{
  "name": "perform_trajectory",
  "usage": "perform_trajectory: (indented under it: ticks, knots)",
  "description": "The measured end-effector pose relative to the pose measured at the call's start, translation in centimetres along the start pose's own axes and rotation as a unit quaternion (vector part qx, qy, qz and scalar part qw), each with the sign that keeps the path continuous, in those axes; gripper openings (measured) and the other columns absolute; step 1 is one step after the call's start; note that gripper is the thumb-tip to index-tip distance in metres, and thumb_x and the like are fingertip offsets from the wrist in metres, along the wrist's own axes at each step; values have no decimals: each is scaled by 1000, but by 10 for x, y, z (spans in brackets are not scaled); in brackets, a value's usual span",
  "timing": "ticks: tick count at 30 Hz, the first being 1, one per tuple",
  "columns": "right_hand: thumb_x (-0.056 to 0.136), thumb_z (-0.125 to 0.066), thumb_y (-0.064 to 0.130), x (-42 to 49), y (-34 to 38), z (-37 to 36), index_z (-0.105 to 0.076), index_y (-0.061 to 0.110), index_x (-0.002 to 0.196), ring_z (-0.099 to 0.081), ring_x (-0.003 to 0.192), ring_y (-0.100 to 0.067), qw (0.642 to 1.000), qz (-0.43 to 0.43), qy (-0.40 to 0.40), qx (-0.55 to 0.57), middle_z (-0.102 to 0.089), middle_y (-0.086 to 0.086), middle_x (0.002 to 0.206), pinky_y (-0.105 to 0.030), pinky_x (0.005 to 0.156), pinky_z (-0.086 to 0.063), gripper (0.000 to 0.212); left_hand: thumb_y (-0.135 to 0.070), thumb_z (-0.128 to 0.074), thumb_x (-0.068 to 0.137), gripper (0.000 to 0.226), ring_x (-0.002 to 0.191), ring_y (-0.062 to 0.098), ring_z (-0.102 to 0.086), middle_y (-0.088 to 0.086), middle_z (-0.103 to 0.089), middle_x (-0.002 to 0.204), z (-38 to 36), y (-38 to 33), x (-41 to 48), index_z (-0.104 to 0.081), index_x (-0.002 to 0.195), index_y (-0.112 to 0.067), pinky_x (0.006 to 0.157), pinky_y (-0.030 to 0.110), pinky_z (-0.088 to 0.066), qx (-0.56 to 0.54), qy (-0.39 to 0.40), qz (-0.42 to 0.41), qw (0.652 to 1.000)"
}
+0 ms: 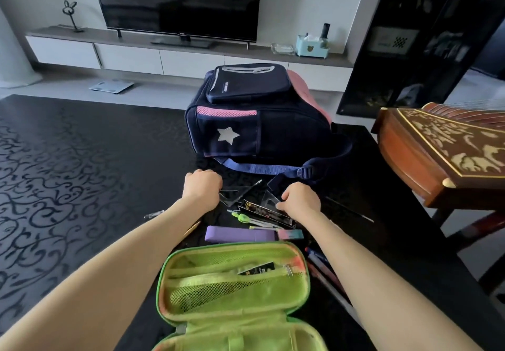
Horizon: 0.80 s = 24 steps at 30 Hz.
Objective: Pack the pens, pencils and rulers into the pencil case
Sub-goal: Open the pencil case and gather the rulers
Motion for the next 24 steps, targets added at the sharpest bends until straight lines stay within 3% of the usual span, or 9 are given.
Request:
perform_trajectory:
  ticks: [3,5,7,9,16,18,20,22,24]
  knots:
    - [74,-76,34,6,2,-7,-58,15,75,-53,61,-20,999,3,41,-1,-51,3,62,-24,49,-35,26,-30,-63,82,40,114,28,-47,2,-52,124,-20,-1,16,-55,121,-26,93,38,-37,-40,73,-4,996]
    - [73,-77,33,6,3,-10,-57,16,83,-56,69,-21,998,18,64,-23,-55,2,72,-26,53,-38,28,-36,-67,79,50,116,29,-45,3,-48,125,-25,-2,23,-51,125,-25,92,40,-39,-55,110,-17,992]
    - [73,-76,32,4,3,-12,-57,12,106,-61,94,-23,996,28,78,-40,-61,-2,100,-29,70,-47,43,-35,-72,75,56,114,28,-48,3,-48,125,-26,-3,28,-50,126,-24,92,41,-40,-66,135,-26,988]
    - [73,-77,29,3,2,-15,-56,8,112,-60,101,-25,995,26,87,-32,-62,-5,110,-35,83,-50,50,-32,-75,73,58,109,27,-52,2,-52,118,-29,-2,33,-49,124,-23,91,40,-39,-82,162,-26,983]
    - [67,-83,22,5,1,-14,-67,0,101,-61,104,-27,987,-1,147,57,-67,-14,109,-41,94,-47,43,-32,-76,72,55,106,27,-53,-2,-57,98,-28,-7,37,-53,120,-17,89,37,-35,-55,209,-23,976]
    - [68,-82,21,0,2,-7,-71,2,94,-62,102,-24,985,6,156,78,-69,-12,106,-34,90,-47,34,-34,-76,72,53,107,28,-51,0,-59,104,-25,-8,37,-56,118,-18,85,35,-35,-40,206,-24,977]
    - [69,-82,20,-6,2,1,-72,6,84,-63,89,-18,983,25,150,107,-70,-8,92,-28,77,-47,22,-30,-75,73,51,103,27,-54,3,-59,106,-27,-11,38,-58,117,-10,86,35,-42,-41,219,-27,974]
    - [70,-81,19,-11,1,11,-71,11,75,-60,72,-12,983,52,115,132,-67,0,74,-23,65,-44,14,-23,-72,75,37,92,24,-56,5,-59,98,-30,-14,40,-64,105,-3,82,33,-48,-47,229,-19,972]
    - [72,-79,22,-15,-3,23,-68,15,70,-60,70,-11,987,80,42,134,-64,5,69,-26,65,-47,13,-18,-68,75,15,72,22,-54,6,-59,78,-29,-15,41,-61,70,-6,61,29,-47,-79,203,12,976]
Point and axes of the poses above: each hand's wrist, its own x-axis towards the middle knuckle, its own z-axis out of the back of the hand, y = z × x, the point moved 8 cm from there along x, towards the middle knuckle
